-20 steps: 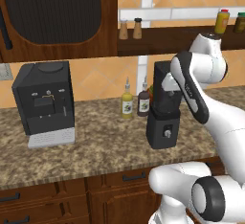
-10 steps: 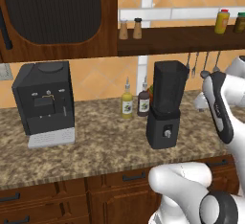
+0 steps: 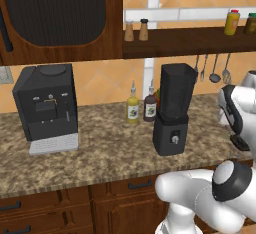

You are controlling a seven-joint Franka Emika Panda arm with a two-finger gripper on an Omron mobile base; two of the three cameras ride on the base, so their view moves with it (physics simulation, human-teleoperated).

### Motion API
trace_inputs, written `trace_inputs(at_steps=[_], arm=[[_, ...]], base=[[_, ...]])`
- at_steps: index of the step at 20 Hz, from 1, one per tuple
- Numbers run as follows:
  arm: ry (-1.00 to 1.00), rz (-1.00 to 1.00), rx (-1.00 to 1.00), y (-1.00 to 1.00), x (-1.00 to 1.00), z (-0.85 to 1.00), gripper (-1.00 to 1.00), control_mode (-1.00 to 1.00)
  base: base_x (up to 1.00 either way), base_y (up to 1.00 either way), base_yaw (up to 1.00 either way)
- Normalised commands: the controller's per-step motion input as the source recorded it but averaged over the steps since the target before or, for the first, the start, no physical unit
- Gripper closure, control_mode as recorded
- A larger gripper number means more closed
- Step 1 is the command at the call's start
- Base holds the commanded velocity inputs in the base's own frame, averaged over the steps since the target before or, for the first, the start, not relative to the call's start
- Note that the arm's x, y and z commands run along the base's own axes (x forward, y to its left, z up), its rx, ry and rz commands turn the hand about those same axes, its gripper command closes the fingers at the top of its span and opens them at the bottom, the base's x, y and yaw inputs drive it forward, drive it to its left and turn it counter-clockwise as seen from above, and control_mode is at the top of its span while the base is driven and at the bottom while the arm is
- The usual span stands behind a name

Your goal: Close the lid blender by securely placing the lid on top.

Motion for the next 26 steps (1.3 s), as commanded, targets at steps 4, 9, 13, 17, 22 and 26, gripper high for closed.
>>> trace_inputs(at_steps=[4, 9, 13, 17, 22, 26], arm=[[0.24, -0.09, 0.05, -0.98, 0.07, -0.33, -1.0, -1.0], [0.05, 0.01, 0.12, -0.67, 0.0, -0.45, -1.0, -1.0], [0.0, 0.09, 0.13, -0.63, 0.03, -0.39, -1.0, -1.0], [0.0, 0.07, 0.01, -0.15, 0.37, -0.31, -1.0, -1.0], [0.0, 0.13, 0.0, 0.0, 0.36, -0.4, -1.0, -1.0], [-0.01, 0.15, 0.0, 0.0, 0.23, -0.56, -1.0, -1.0]], base=[[0.0, 0.0, 0.0], [0.0, 0.0, 0.0], [0.0, 0.0, 0.0], [0.0, 0.0, 0.0], [0.0, 0.0, 0.0], [0.0, 0.0, 0.0]])
